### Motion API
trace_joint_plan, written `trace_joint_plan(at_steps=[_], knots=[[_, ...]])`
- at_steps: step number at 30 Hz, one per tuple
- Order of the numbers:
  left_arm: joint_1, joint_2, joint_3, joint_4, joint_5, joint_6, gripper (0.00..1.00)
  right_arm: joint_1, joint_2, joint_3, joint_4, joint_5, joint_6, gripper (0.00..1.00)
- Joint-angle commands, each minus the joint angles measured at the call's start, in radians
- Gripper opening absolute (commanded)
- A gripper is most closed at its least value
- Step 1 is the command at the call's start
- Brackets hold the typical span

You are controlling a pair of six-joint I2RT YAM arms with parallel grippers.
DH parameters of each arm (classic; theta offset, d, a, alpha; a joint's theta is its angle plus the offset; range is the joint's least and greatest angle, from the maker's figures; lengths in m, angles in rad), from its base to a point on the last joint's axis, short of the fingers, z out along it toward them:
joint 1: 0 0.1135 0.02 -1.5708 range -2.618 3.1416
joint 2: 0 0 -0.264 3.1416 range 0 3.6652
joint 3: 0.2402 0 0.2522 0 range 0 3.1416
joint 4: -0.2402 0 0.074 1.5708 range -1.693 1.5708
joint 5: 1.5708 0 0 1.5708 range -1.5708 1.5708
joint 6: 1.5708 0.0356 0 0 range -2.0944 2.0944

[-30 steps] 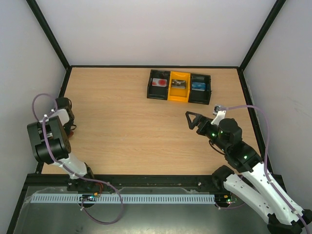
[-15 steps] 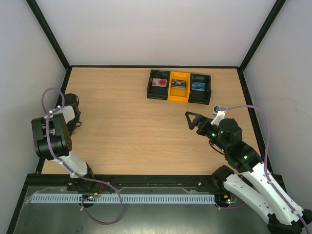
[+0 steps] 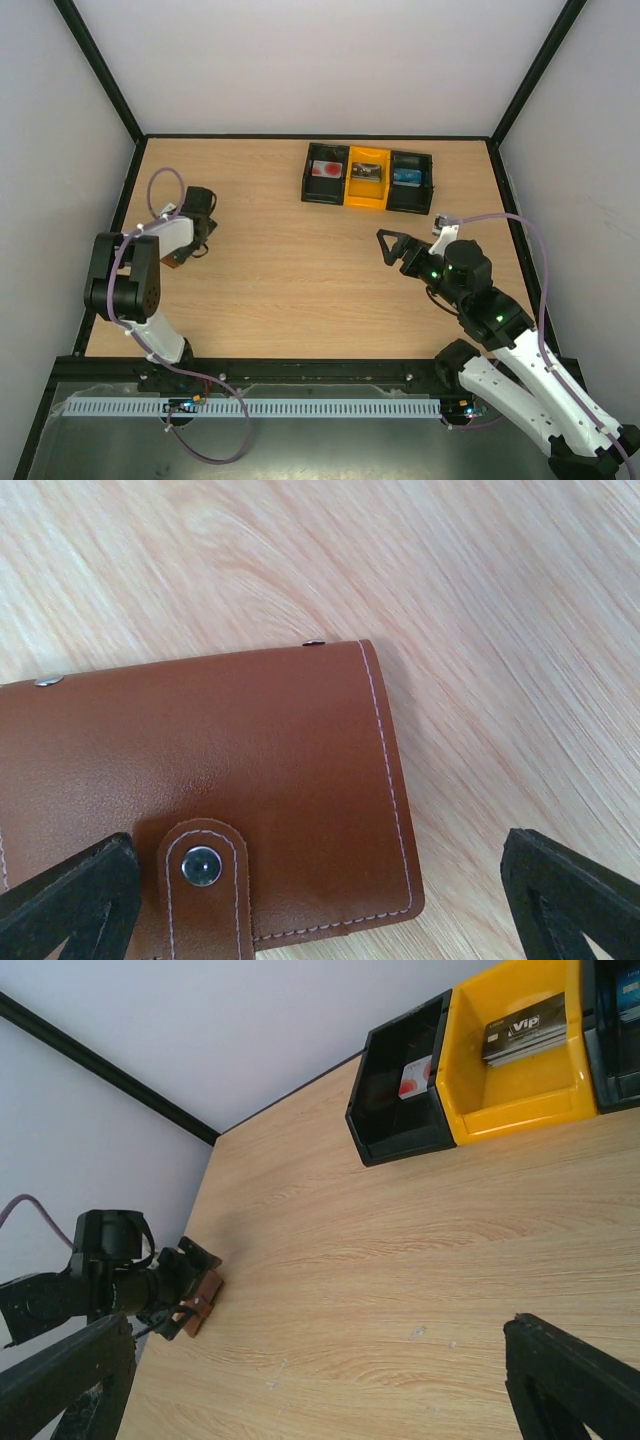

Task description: Take the credit cards out of the card holder

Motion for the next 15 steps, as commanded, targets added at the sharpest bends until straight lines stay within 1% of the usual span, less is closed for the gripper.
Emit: trace_joint_plan(at_steps=[1,3,5,8,10,14,15], knots=[[-0.067,-0.005,-0.029,-0.042,0.109,-0.033,0.99,-0.003,0.004,0.002,0.029,-0.02,-0.001,0.98],[-0.064,-0.051,-0.02,-0.052,0.104,-0.033,0.99,-0.003,0.008,0.009,0.026,-0.015,-0.003,0.98],[-0.034,-0.096,0.004,-0.066,0.091,-0.025,0.98,-0.004,0.015,0.017,0.018,-0.014,-0.006,0.98],[0.063,-0.119,0.061,-0.109,0.117,-0.014,0.98,-0.003,0.021,0.025,0.018,-0.017,-0.008,0.98],[0.149,-0.114,0.089,-0.121,0.136,-0.002,0.98,-0.002,0.019,0.02,0.028,-0.012,-0.009,0.98],[0.272,-0.095,0.077,-0.085,0.225,0.004,0.97,-0.003,0.018,0.015,0.04,-0.007,-0.01,0.98],[0.29,-0.096,0.06,-0.057,0.242,-0.004,0.95,-0.003,0.019,0.016,0.042,-0.008,-0.013,0.98]])
